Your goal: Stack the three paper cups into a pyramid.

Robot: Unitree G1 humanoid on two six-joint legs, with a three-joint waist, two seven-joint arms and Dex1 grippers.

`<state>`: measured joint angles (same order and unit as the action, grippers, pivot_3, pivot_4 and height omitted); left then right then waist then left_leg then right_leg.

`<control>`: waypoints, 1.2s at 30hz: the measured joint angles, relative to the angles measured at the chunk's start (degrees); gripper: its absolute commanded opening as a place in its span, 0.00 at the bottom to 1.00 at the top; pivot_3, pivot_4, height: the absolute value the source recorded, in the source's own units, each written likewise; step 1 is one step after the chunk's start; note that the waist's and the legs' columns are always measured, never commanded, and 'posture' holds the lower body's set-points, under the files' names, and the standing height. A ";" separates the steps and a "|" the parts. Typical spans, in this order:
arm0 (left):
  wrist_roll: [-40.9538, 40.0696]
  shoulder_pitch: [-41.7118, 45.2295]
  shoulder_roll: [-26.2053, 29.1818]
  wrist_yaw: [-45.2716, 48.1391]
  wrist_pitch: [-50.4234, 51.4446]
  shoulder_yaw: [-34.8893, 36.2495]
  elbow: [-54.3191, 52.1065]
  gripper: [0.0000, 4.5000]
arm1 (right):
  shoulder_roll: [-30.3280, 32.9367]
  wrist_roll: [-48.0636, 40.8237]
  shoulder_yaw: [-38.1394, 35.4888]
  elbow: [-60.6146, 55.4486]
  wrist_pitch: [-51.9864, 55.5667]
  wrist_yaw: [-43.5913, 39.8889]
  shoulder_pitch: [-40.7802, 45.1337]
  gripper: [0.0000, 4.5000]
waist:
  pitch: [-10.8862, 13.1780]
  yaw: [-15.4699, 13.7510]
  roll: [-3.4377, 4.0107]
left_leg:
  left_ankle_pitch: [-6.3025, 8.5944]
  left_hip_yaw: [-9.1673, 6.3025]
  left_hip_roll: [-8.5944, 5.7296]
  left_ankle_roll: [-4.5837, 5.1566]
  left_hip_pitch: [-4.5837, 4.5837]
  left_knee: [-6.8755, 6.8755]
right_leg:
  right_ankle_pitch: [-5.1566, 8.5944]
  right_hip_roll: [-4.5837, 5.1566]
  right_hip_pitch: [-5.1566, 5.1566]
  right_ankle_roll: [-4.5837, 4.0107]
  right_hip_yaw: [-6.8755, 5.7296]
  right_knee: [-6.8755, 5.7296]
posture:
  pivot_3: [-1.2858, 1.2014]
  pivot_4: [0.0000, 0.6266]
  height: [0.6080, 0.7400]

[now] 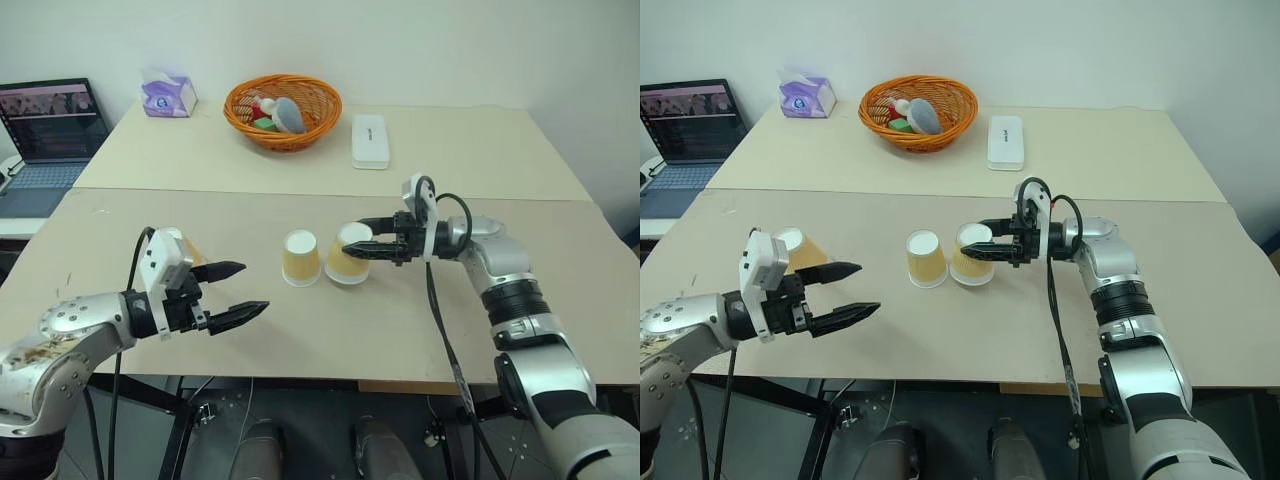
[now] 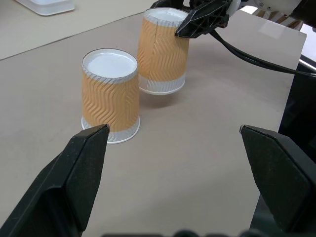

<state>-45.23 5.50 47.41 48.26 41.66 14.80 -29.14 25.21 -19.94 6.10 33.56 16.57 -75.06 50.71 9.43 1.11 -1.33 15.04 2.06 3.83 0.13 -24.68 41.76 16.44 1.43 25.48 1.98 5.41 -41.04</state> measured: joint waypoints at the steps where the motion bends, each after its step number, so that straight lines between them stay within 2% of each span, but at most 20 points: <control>1: -0.01 0.43 -0.16 -0.01 0.00 -0.20 -0.01 1.00 | -0.19 0.38 0.00 0.32 -0.23 0.11 0.02 0.65 | 0.00 0.01 0.00 | 0.00 0.00 0.00 0.00 0.00 0.00 | 0.00 0.00 0.00 0.00 0.00 0.00 | 0.52 0.24 0.50; 23: -1.85 1.59 -1.36 -2.17 0.38 -0.99 -1.47 1.00 | -4.54 5.19 -0.11 10.15 -7.44 1.55 2.34 0.65 | 0.00 0.19 0.00 | 0.00 0.04 -0.06 -0.01 -0.05 0.01 | -0.01 0.09 0.03 0.00 0.03 0.00 | 0.52 0.24 0.50; 25: -2.01 1.60 -1.40 -2.49 0.48 -0.99 -1.48 1.00 | -4.61 5.19 -0.28 10.54 -7.48 1.39 2.35 0.81 | 0.00 0.21 0.00 | 0.00 0.04 -0.06 -0.01 -0.05 0.01 | -0.01 0.09 0.04 0.00 0.02 0.00 | 0.52 0.24 0.50; 26: -2.02 1.60 -1.42 -2.56 0.48 -0.99 -1.47 1.00 | -4.63 5.19 -0.45 10.66 -7.76 1.43 2.38 0.84 | 0.00 0.21 0.00 | 0.00 0.04 -0.06 -0.01 -0.05 0.01 | -0.01 0.08 0.04 0.00 0.03 0.00 | 0.52 0.24 0.50; 28: -2.08 1.61 -1.50 -2.61 0.48 -1.00 -1.47 1.00 | -4.63 5.23 -0.59 10.85 -8.17 1.51 2.47 0.99 | 0.00 0.23 0.00 | 0.00 0.04 -0.06 -0.01 -0.05 0.01 | -0.01 0.08 0.04 0.00 0.03 0.00 | 0.52 0.24 0.50; 32: -2.11 1.97 -1.77 -2.66 0.48 -1.24 -1.47 1.00 | -4.55 5.72 -0.54 10.82 -8.03 1.66 2.46 0.99 | 0.00 0.26 0.00 | 0.00 0.04 -0.06 -0.01 -0.05 0.01 | -0.01 0.09 0.04 0.00 0.03 0.00 | 0.52 0.24 0.50; 36: -2.11 3.38 -1.92 -2.57 0.48 -1.68 -1.33 1.00 | -2.34 4.82 -0.96 8.35 -3.49 -1.13 2.24 0.99 | 0.00 0.12 0.01 | 0.00 0.04 -0.07 -0.01 -0.06 0.01 | -0.01 0.09 0.04 0.00 0.02 0.00 | 0.52 0.24 0.50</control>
<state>-47.34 8.88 45.49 45.69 42.15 13.11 -30.46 22.88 -15.12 5.14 41.91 13.08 -76.18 52.94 9.43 1.24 -1.32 15.05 2.10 3.75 0.12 -24.74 41.77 16.44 1.53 25.52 1.98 5.43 -41.04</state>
